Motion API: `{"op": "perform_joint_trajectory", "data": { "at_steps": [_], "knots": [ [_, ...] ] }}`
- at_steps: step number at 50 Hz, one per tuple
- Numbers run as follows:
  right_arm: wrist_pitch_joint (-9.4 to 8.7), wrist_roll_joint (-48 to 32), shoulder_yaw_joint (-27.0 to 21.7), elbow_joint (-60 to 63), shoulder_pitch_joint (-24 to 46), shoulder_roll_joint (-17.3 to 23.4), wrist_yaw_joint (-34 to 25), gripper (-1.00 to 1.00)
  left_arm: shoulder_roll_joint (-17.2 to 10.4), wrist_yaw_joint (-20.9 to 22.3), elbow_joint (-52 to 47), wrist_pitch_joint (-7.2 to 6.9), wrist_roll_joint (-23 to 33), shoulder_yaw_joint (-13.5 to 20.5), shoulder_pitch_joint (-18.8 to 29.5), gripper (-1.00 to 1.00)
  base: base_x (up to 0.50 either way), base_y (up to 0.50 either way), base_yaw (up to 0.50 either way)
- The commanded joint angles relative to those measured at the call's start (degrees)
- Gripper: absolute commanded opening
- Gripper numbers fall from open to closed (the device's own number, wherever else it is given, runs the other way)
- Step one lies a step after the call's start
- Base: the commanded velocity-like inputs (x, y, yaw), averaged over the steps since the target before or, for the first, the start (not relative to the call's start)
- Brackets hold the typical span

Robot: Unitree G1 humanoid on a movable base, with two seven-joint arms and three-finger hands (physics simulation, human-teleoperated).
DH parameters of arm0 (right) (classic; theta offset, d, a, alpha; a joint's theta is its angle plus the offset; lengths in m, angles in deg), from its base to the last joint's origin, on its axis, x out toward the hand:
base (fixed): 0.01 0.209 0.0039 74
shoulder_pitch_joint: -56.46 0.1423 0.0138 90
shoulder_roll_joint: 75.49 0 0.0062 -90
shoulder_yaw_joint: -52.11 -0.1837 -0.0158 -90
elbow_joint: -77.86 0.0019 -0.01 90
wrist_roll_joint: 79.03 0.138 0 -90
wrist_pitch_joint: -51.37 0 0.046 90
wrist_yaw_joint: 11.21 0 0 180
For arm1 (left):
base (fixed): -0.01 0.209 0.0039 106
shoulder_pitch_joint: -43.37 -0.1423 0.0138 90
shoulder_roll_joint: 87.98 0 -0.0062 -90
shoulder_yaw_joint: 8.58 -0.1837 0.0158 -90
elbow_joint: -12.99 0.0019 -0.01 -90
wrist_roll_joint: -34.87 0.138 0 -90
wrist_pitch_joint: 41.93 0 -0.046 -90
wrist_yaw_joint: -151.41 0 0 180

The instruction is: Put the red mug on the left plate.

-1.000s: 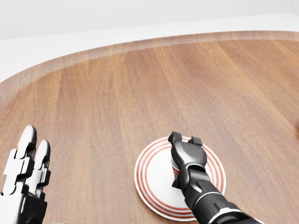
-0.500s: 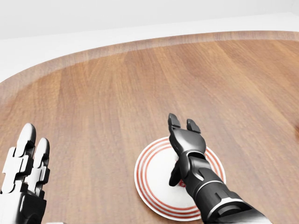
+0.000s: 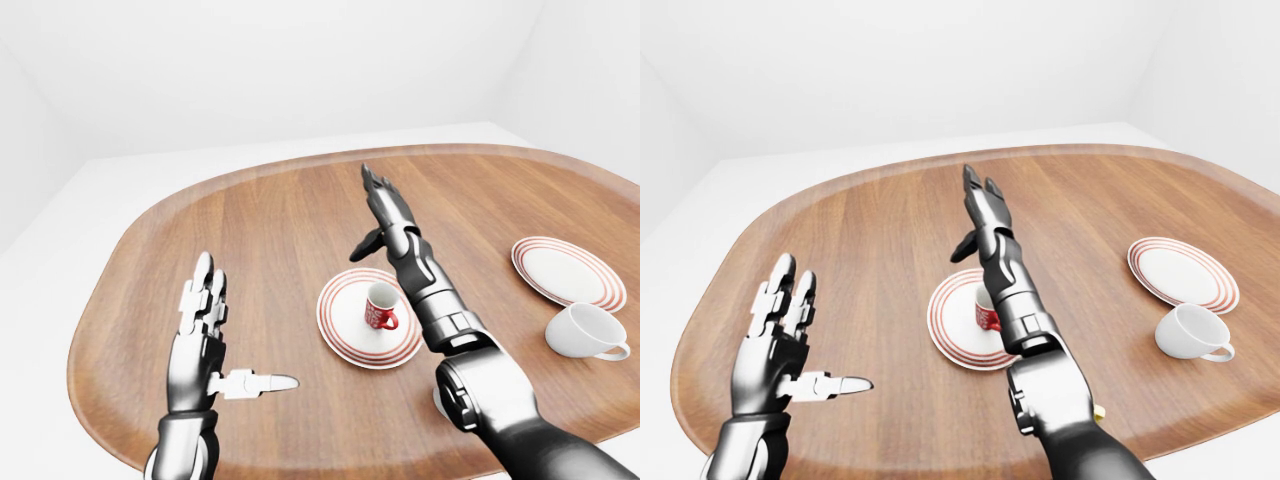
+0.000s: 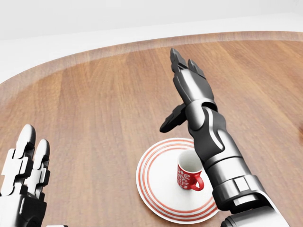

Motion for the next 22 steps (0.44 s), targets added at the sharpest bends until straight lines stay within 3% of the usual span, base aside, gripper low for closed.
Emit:
{"op": "perform_joint_trajectory", "data": {
  "at_steps": [1, 6, 10, 12, 22],
  "knots": [
    [0.0, 2.1, -1.0, 21.6, -8.0, 3.0, -6.9, 1.0, 0.1, 0.0, -0.2, 0.15, -0.1, 0.1, -0.3, 1.0, 0.0, 0.0, 0.0],
    [0.0, 1.6, -2.8, 36.4, -16.9, 4.7, -10.6, 1.0, 0.1, 0.1, -0.3, 0.13, -0.2, 0.2, -0.3, 1.0, 0.0, 0.0, 0.0],
    [0.0, 1.7, -6.6, 52.8, -28.8, 6.7, -14.1, 1.0, 0.1, 0.0, -0.4, 0.15, -0.1, 0.1, -0.4, 1.0, 0.0, 0.0, 0.0],
    [0.0, 2.5, -10.8, 64.0, -36.4, 7.6, -16.2, 1.0, 0.1, -0.1, -0.6, 0.02, 0.1, -0.1, -0.3, 1.0, 0.0, 0.0, 0.0],
    [0.0, 6.2, -20.5, 82.9, -51.4, 5.4, -19.1, 1.0, -0.2, -0.8, -0.3, -0.31, 0.5, -0.8, 0.2, 1.0, 0.0, 0.0, 0.0]
  ]
}}
